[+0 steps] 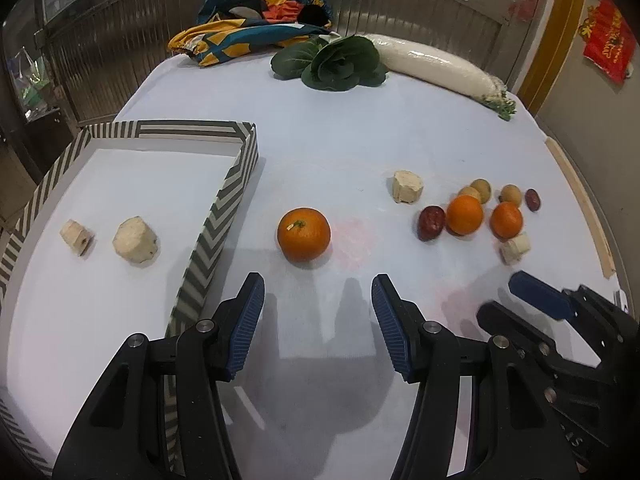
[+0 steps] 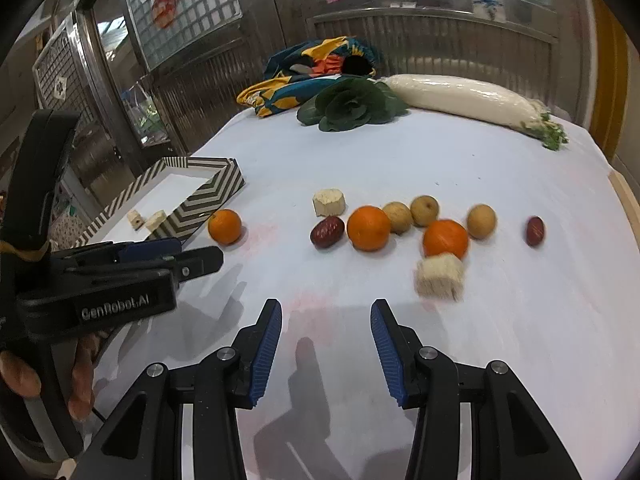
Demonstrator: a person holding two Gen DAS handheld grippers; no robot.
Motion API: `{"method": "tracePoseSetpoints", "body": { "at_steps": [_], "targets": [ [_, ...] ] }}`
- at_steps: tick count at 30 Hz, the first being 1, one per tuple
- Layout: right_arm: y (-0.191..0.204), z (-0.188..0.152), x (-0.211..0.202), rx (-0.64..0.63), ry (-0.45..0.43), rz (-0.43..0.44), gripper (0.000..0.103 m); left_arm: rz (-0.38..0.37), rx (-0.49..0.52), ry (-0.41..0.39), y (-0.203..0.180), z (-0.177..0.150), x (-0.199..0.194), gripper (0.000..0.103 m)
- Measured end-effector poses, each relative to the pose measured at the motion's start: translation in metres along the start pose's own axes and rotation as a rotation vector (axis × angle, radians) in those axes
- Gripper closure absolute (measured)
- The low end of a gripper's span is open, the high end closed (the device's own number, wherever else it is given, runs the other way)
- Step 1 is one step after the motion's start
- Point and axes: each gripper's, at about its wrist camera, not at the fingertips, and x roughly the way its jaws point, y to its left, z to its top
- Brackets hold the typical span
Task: Organize fruits
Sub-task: 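Move both tools back toward the fruits on the table, then grasp the red date with the right tool while the left tool grasps an orange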
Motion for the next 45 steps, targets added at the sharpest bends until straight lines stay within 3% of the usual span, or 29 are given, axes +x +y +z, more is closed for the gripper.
{"method": "tracePoseSetpoints", "body": {
  "at_steps": [9,15,16,17,19,20,29,31,32,33,36,45],
  "targets": [
    [-0.001,0.030,0.050,-0.084,0.063,0.019,0.058,-0.008,-0.012,0.013,0.001,0.005,0.013,0.047],
    [-0.006,0.047,0.064,-0.114,0.050,0.010,0.058,-0.006,-0.012,0.018,-0.001,0.011,0.018,0.047],
    [-0.007,0.048,0.067,-0.116,0.057,0.010,0.059,-0.004,-0.013,0.021,-0.001,0.011,0.020,0.047],
    [-0.008,0.049,0.069,-0.115,0.060,0.002,0.067,-0.002,-0.014,0.026,-0.001,0.012,0.022,0.047],
    [-0.007,0.048,0.068,-0.125,0.060,-0.041,0.083,-0.001,-0.016,0.035,-0.002,0.014,0.026,0.047],
    [-0.007,0.047,0.067,-0.132,0.060,-0.049,0.084,0.000,-0.019,0.038,-0.002,0.015,0.028,0.047],
    [-0.022,0.031,0.029,-0.083,0.035,-0.036,0.084,-0.009,-0.022,0.011,-0.002,0.023,0.036,0.047],
    [-0.024,0.026,0.024,-0.076,0.033,-0.033,0.084,0.005,-0.005,0.003,-0.005,0.021,0.035,0.054],
    [-0.025,0.024,0.022,-0.067,0.031,-0.027,0.084,0.022,0.002,-0.001,-0.005,0.020,0.034,0.067],
    [-0.026,0.022,0.020,-0.060,0.030,-0.026,0.084,0.027,-0.002,-0.003,-0.004,0.020,0.034,0.072],
    [-0.026,0.016,0.016,-0.053,0.030,-0.028,0.084,-0.020,-0.016,0.002,0.000,0.019,0.031,0.072],
    [-0.023,-0.005,-0.007,-0.020,0.001,-0.013,0.084,-0.040,0.030,-0.017,-0.014,-0.004,0.005,0.072]
  ]
}}
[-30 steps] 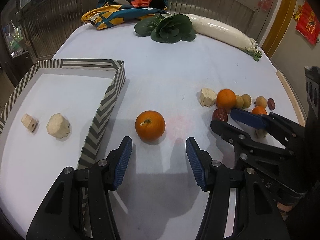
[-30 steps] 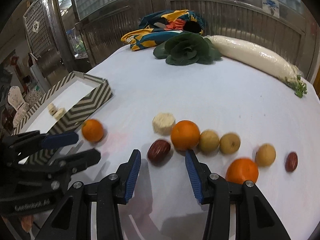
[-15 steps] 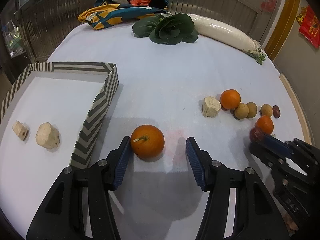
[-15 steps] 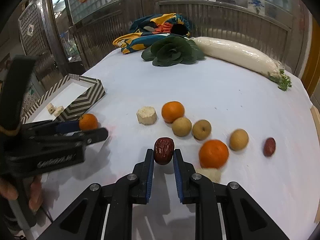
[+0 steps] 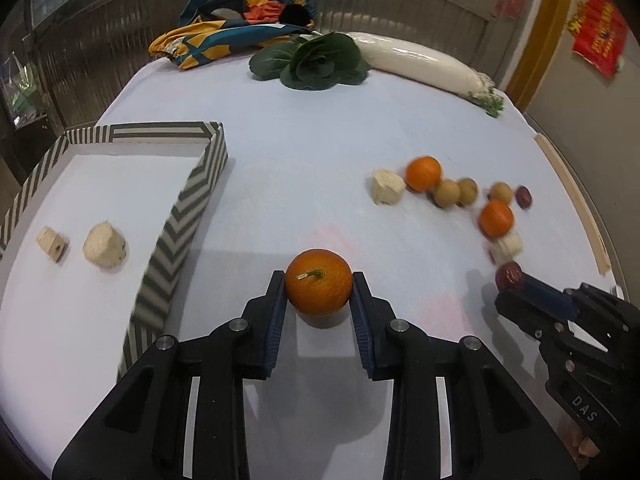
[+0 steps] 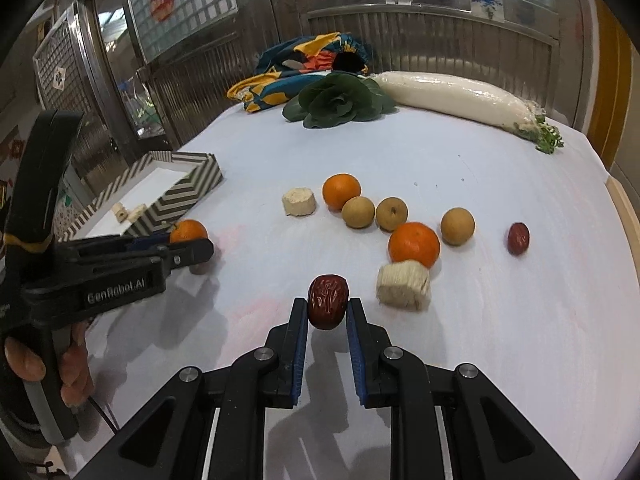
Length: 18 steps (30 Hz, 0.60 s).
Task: Organize fruits
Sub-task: 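Grasp the red date with the right tool while the left tool grasps an orange, then carry the held orange and red date over the striped tray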
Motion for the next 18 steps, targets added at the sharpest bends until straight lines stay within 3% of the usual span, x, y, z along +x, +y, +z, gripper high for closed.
{"method": "tracePoseSetpoints", "body": {
  "at_steps": [9,18],
  "targets": [
    [0.013,-0.016,-0.019,0.025,-0.041,-0.051,0.084,0.024,0.040,-0.024,-0.014,-0.024,-0.020,0.072],
    [0.021,-0.027,-0.027,0.055,-0.051,-0.039,0.084,0.030,0.067,-0.040,-0.021,-0.040,-0.032,0.072]
  ]
}}
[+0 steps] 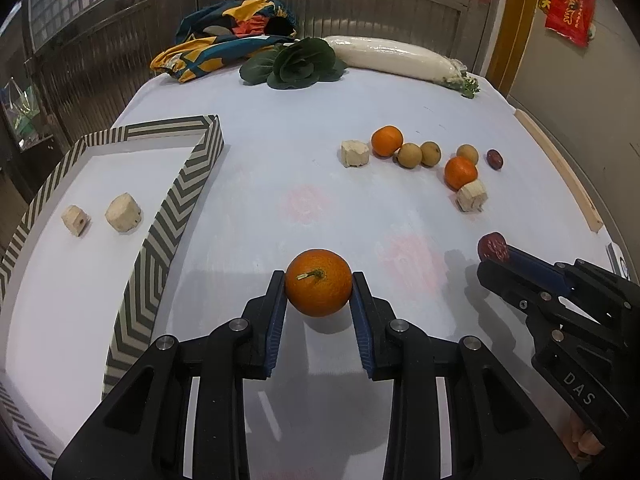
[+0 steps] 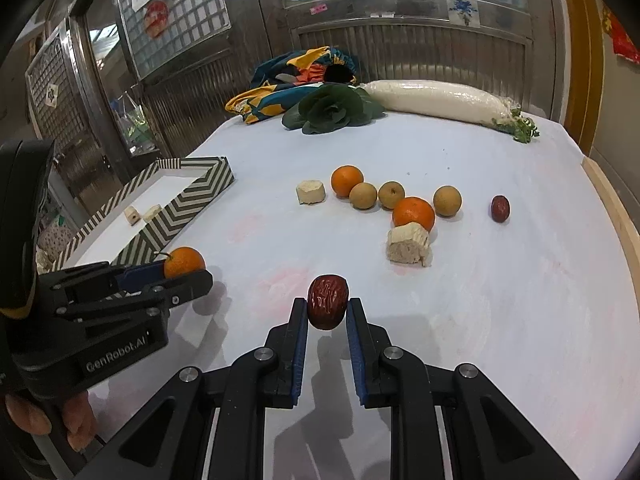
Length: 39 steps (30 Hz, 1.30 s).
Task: Organize fruits
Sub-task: 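Carry the held orange and red date over the striped tray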
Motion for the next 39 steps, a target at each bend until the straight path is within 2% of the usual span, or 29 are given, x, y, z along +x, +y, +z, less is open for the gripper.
{"method": "tracePoseSetpoints", "body": {
  "at_steps": [9,39],
  "targets": [
    [0.000,-0.008,-0.004,0.031,-0.002,-0.014,0.084,0.010,0.018,-0.019,-0.004,-0.006,-0.008,0.072],
    [0.027,0.001,-0.009,-0.019,-0.015,0.001,0.084,0.033,0.001,-0.083,0.009,-0.003,-0.031,0.072]
  ]
}}
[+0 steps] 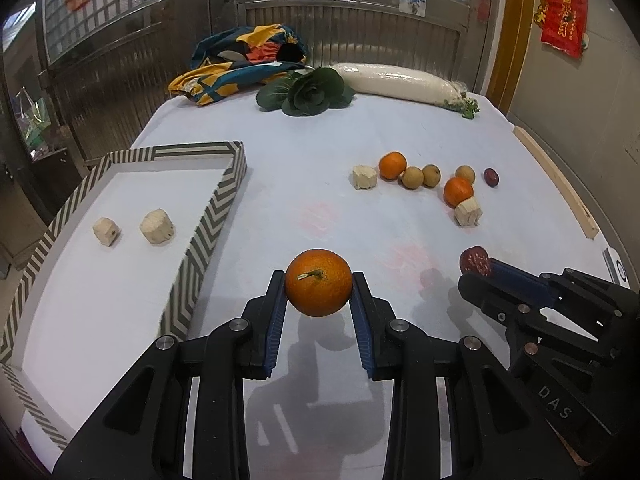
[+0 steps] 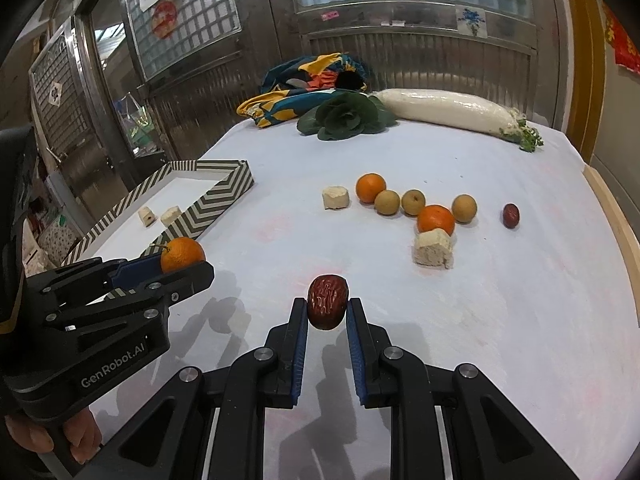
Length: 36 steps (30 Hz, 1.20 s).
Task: Organize fruits
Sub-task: 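Carry the held orange and red date over the striped tray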
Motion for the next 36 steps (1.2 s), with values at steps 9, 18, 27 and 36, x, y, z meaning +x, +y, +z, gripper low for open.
{"method": "tracePoseSetpoints", "body": {
  "at_steps": [9,18,27,36],
  "targets": [
    [0.021,0.014,0.006,-0.043,-0.003,0.018,0.084,0.029,-0.031,-0.021,0.023,0.007,-0.010,0.072],
    [0.054,0.029,0.018,-0.100,0.003,0.056,0.084,0.087,-0.069,-0.046,0.060,0.015,-0.020,0.072],
    [0.094,0.049,0.030,-0.171,-0.002,0.098,0.084,0.136,-0.120,-0.055,0.101,0.020,-0.029,0.072],
    [0.138,0.066,0.051,-0.237,0.015,0.154,0.084,0.155,-0.201,-0.010,0.155,0.022,-0.023,0.072]
  ]
}}
